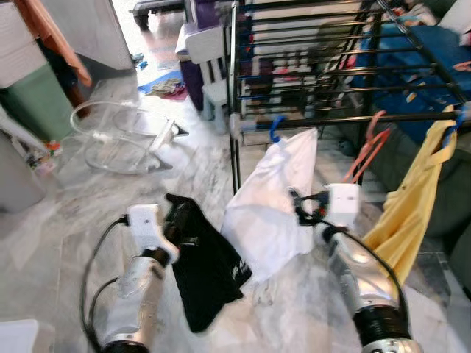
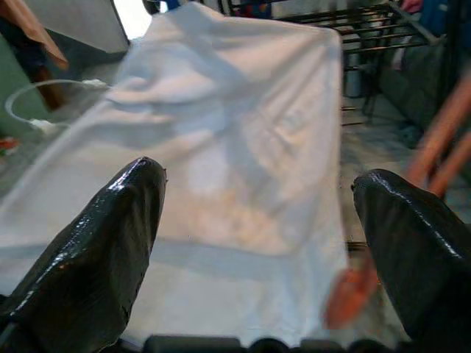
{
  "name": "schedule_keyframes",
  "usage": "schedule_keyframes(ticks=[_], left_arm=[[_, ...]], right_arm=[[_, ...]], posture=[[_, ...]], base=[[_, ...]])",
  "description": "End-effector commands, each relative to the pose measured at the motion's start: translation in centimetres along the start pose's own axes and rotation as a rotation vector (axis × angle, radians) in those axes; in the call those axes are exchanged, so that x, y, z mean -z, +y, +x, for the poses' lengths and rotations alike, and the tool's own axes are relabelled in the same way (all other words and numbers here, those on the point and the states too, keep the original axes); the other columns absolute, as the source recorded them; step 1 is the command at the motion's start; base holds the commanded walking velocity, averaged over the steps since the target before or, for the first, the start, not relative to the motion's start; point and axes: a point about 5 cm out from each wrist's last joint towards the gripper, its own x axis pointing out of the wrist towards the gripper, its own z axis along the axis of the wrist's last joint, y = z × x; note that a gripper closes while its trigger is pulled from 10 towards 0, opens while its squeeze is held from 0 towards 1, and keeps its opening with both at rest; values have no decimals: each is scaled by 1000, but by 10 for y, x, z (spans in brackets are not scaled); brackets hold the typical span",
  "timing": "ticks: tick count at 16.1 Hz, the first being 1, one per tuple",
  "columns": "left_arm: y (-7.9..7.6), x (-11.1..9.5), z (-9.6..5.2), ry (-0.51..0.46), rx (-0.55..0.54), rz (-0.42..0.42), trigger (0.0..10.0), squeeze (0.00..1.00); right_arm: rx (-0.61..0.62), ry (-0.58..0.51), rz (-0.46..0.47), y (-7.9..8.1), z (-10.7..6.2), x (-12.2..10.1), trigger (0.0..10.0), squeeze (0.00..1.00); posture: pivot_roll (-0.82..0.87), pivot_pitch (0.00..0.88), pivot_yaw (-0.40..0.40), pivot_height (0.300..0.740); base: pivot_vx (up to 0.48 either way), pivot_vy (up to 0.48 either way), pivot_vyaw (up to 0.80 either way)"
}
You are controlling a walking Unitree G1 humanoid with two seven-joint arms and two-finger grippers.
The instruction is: Hang hanger
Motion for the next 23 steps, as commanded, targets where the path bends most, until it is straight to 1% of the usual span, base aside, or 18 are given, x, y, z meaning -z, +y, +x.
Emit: schedule_keyframes(ticks=[1, 2, 3, 4, 5, 6, 8, 10, 12, 16, 18, 19, 20, 21, 22, 23], left_arm=[[3, -8, 0, -27, -6, 13, 10000, 0], [3, -8, 0, -29, -5, 12, 10000, 0], [3, -7, -2, -26, -5, 10, 10000, 0], [3, -6, -3, -19, -3, 11, 10000, 0], [2, -4, -6, -9, 0, 10, 10000, 0], [2, -3, -9, -4, 4, 9, 10000, 0], [1, -3, -12, -6, 5, 6, 10000, 0], [-2, -4, -14, 0, 17, -6, 10000, 0], [-2, -6, -20, 9, 31, 2, 10000, 0], [-1, -11, -30, 26, 35, 17, 10000, 0], [1, -14, -41, 44, 30, 28, 10000, 0], [2, -14, -45, 56, 27, 32, 10000, 0], [3, -15, -52, 72, 22, 38, 10000, 0], [5, -16, -57, 82, 19, 43, 10000, 0], [3, -19, -60, 95, 33, 44, 10000, 0], [0, -23, -59, 92, 58, 46, 10000, 0]], right_arm=[[-2, -8, 6, 2, 4, -4, 10000, 0], [17, -14, 10, -2, 6, -7, 10000, 0], [52, -30, 13, -10, 10, -15, 10000, 0], [71, -35, 6, -14, 12, -19, 10000, 0], [94, -32, -1, -18, 15, -22, 10000, 0], [103, -28, 0, -20, 18, -24, 10000, 0], [104, -27, 9, -17, 20, -25, 10000, 0], [93, -24, 11, -11, 24, -25, 10000, 0], [85, -13, 15, -5, 30, -26, 10000, 0], [73, 8, 18, -1, 40, -31, 10000, 0], [59, 16, 27, 3, 46, -37, 10000, 0], [57, 24, 32, 4, 49, -39, 10000, 0], [64, 27, 40, 6, 52, -41, 10000, 0], [75, 29, 48, 8, 54, -42, 10000, 0], [98, 29, 70, 7, 56, -44, 10000, 0], [109, 21, 63, 6, 56, -46, 10000, 0]], posture=[[-124, 0, 96, 740], [-123, 0, 97, 740], [-125, 0, 103, 740], [-125, 0, 102, 740], [-124, 0, 103, 740], [-120, 0, 106, 740], [-111, 0, 112, 740], [-104, 0, 116, 740], [-83, 0, 123, 740], [-45, 0, 127, 740], [1, 39, 136, 740], [6, 44, 137, 740], [39, 68, 144, 740], [54, 75, 146, 740], [66, 74, 151, 740], [66, 71, 152, 740]], base=[[0, 0, 0], [0, 0, 0], [0, 0, 0], [0, 0, 0], [0, 0, -800], [0, 0, 0], [0, 0, 0], [0, 0, 0], [0, 0, 0], [0, 0, 0], [0, 0, 0], [0, 0, 0], [0, 0, 0], [0, 0, 0], [0, 0, 0], [0, 0, 0]])
